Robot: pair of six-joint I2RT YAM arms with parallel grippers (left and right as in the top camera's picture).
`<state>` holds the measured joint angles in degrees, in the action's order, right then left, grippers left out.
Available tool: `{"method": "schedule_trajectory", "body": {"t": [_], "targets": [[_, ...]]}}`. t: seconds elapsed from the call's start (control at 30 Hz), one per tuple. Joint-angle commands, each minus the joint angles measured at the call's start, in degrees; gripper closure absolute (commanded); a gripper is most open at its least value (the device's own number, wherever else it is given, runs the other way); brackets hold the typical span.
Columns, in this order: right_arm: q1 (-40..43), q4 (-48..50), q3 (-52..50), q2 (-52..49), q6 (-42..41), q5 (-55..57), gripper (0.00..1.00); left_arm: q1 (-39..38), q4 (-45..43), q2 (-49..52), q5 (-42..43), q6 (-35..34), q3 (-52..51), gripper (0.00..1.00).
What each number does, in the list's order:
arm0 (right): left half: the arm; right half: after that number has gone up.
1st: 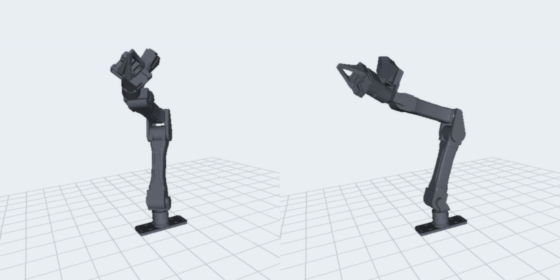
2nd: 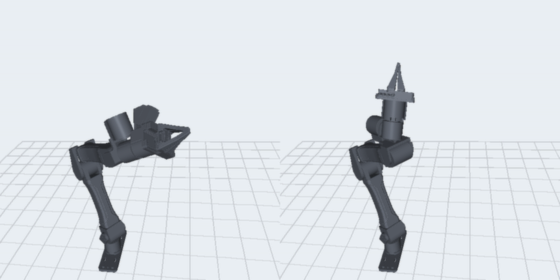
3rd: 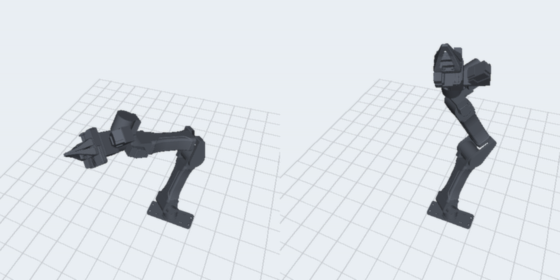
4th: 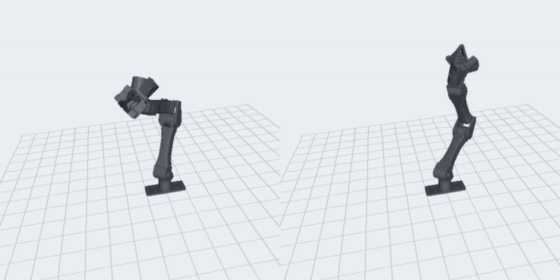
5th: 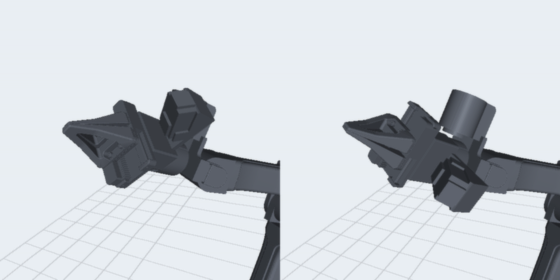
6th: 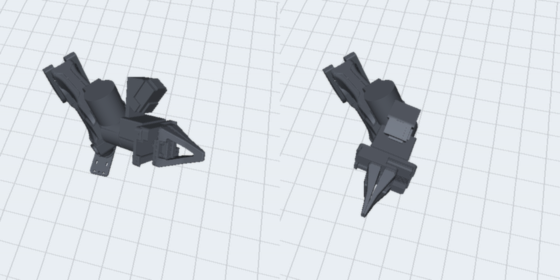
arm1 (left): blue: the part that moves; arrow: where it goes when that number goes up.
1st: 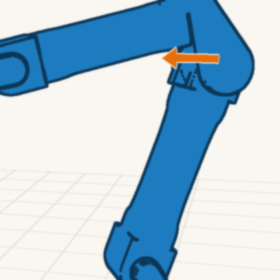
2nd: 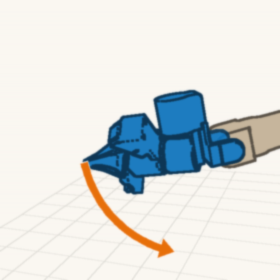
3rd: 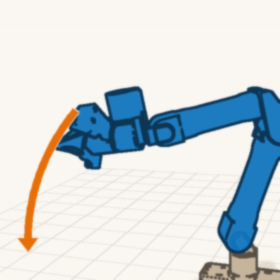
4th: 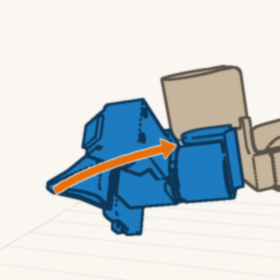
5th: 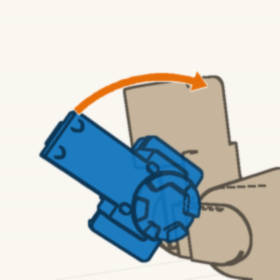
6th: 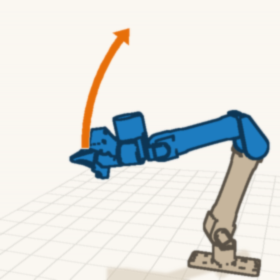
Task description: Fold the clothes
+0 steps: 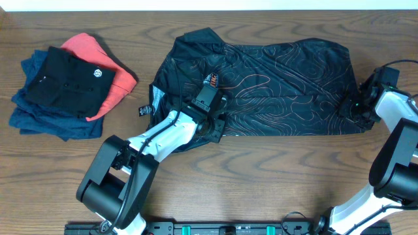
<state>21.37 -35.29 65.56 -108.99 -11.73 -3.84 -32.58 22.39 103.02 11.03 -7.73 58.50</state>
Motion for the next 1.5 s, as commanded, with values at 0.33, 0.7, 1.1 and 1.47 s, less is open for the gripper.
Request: {"method": "schedule_trajectory", "body": {"t": [0.33,0.7,1.1,1.47], "targets": [[-0.7,-0.7,-2.0,-1.0,0.0,0.6,0.68,0.4,-4.8,-0.9,-9.7,1.9,7.4,0.94],[-0.7,-0.7,-2.0,-1.0,0.0,0.6,0.68,3.4,-20.2,-0.8,-10.4,1.9,8.2,0.93],[-0.7,-0.7,-2.0,-1.0,0.0,0.6,0.68,3.7,-23.3,-0.8,-10.4,1.9,8.2,0.46],[-0.7,-0.7,-2.0,-1.0,0.2,0.6,0.68,13.9,-6.9,-0.9,-10.7,-0.2,8.2,0.46]]}}
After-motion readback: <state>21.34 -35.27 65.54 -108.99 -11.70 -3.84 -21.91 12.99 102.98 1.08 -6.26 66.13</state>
